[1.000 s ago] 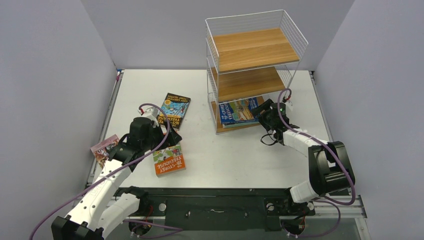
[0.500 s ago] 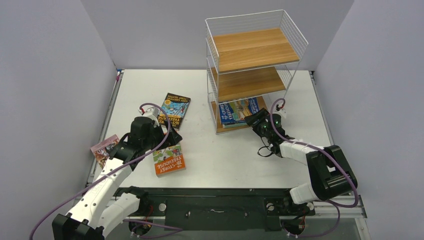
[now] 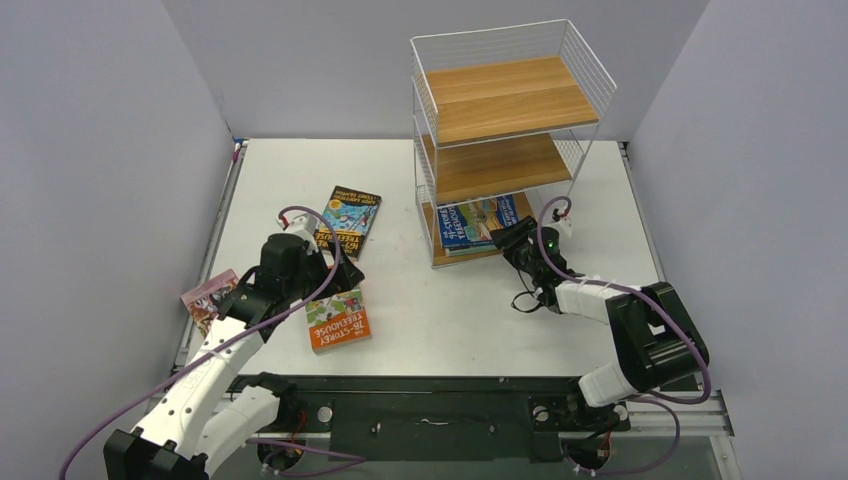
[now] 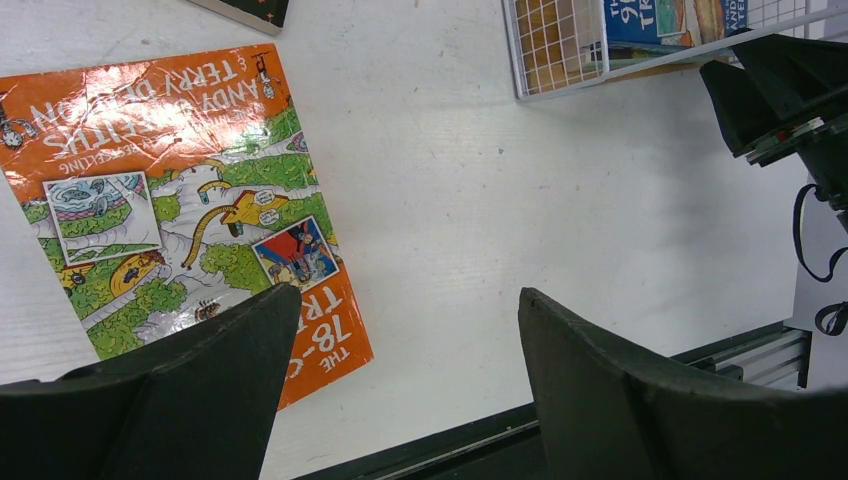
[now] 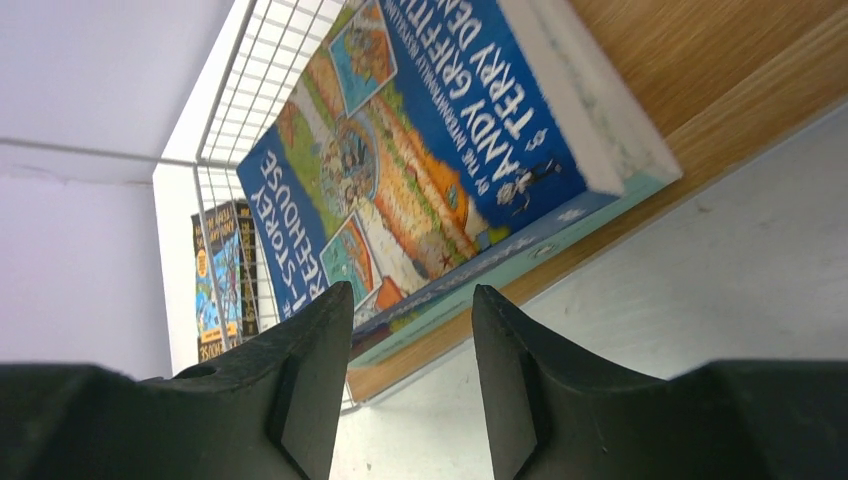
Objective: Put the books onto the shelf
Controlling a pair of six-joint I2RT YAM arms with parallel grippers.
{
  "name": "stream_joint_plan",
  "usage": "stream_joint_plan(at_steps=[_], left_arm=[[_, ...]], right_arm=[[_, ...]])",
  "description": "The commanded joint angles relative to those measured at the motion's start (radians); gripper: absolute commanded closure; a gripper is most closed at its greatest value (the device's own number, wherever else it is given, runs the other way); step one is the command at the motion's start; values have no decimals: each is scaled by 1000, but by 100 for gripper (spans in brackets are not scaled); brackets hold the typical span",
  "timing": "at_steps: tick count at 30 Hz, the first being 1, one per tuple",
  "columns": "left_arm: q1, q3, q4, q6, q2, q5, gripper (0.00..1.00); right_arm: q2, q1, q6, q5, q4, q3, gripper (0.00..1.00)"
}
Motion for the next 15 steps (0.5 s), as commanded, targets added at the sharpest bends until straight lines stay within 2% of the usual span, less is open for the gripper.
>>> stream_joint_plan(at_steps=[1,15], left_arm=[[6,14,25,4,-13,2,22],[6,17,32,8,-2,7,22]], right_arm=[[15,-38,-7,22,16,61,57],[24,-85,-39,24,18,66,57]])
